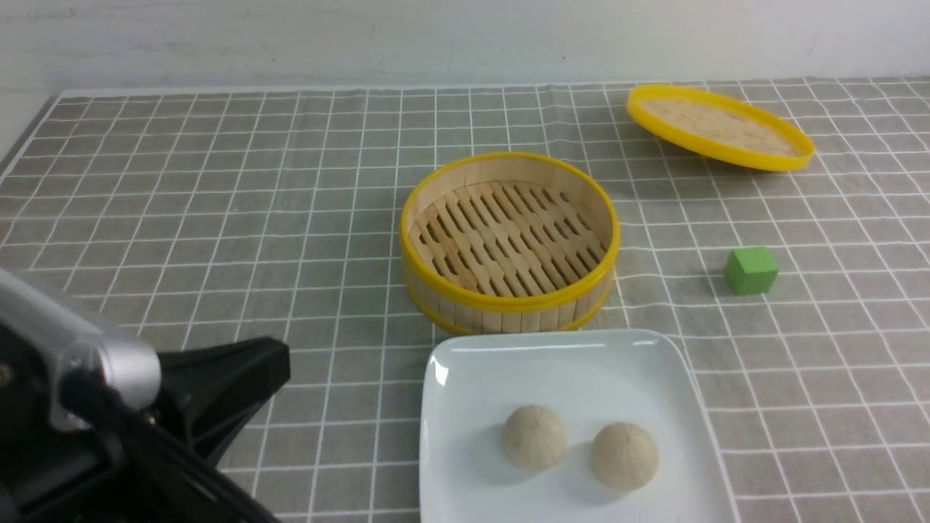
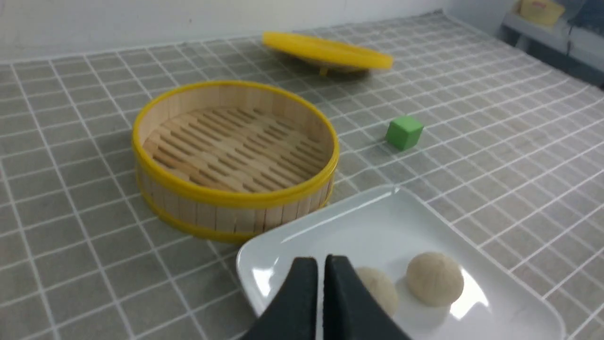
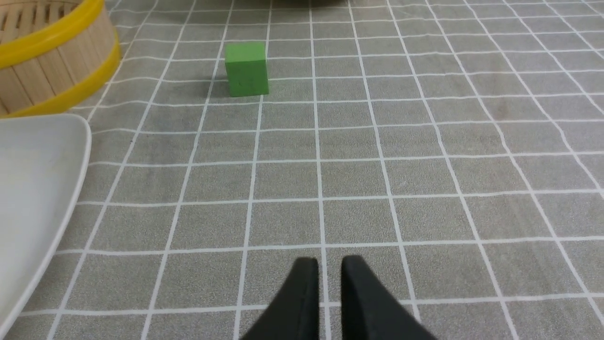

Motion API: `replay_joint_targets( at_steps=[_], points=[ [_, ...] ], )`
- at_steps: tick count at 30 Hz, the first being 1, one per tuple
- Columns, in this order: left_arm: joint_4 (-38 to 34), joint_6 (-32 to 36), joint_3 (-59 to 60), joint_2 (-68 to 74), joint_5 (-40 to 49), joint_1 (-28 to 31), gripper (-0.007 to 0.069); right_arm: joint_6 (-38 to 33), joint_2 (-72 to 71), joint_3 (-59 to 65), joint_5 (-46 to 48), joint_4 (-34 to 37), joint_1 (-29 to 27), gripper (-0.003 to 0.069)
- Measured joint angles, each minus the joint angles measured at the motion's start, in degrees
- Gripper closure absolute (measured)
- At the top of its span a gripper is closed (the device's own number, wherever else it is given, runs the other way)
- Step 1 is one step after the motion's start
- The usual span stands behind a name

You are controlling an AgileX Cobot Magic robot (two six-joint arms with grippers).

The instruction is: Put the steamed buns into the plate on the grey tablecloth.

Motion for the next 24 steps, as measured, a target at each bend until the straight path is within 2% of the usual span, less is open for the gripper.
replay_joint_targets(
  at_steps=[3, 5, 6, 7, 14, 16, 17, 18, 20, 24],
  points=[
    [-5.2, 4.5, 2.9, -1.9, 0.0, 4.6, 0.0578, 0.0, 0.0, 0.0, 0.0, 0.0, 0.0, 0.0555],
    [-7.7, 7.0, 6.7, -5.1, 0.0, 12.0, 0.0575, 0.0, 0.0, 0.0, 0.0, 0.0, 0.0, 0.0551],
    [-7.8, 7.1, 7.1, -5.6, 0.0, 12.5, 0.0575, 0.0, 0.0, 0.0, 0.0, 0.0, 0.0, 0.0550],
    [-7.9, 7.5, 10.0, -8.4, 0.1, 17.5, 0.0573, 0.0, 0.0, 0.0, 0.0, 0.0, 0.0, 0.0548],
    [-7.9, 8.1, 21.2, -25.7, 4.6, 34.5, 0.0568, 0.0, 0.0, 0.0, 0.0, 0.0, 0.0, 0.0540],
    [-8.1, 8.4, 22.6, -28.5, 5.3, 37.5, 0.0566, 0.0, 0.0, 0.0, 0.0, 0.0, 0.0, 0.0538],
    [-8.6, 9.3, 24.8, -31.5, 6.4, 41.5, 0.0562, 0.0, 0.0, 0.0, 0.0, 0.0, 0.0, 0.0537],
    [-8.6, 9.4, 25.0, -31.8, 6.4, 41.5, 0.0561, 0.0, 0.0, 0.0, 0.0, 0.0, 0.0, 0.0536],
    [-8.9, 10.5, 26.8, -33.0, 7.5, 45.4, 0.0559, 0.0, 0.0, 0.0, 0.0, 0.0, 0.0, 0.0533],
    [-9.0, 10.9, 27.1, -33.2, 7.8, 46.7, 0.0558, 0.0, 0.0, 0.0, 0.0, 0.0, 0.0, 0.0526]
  ],
)
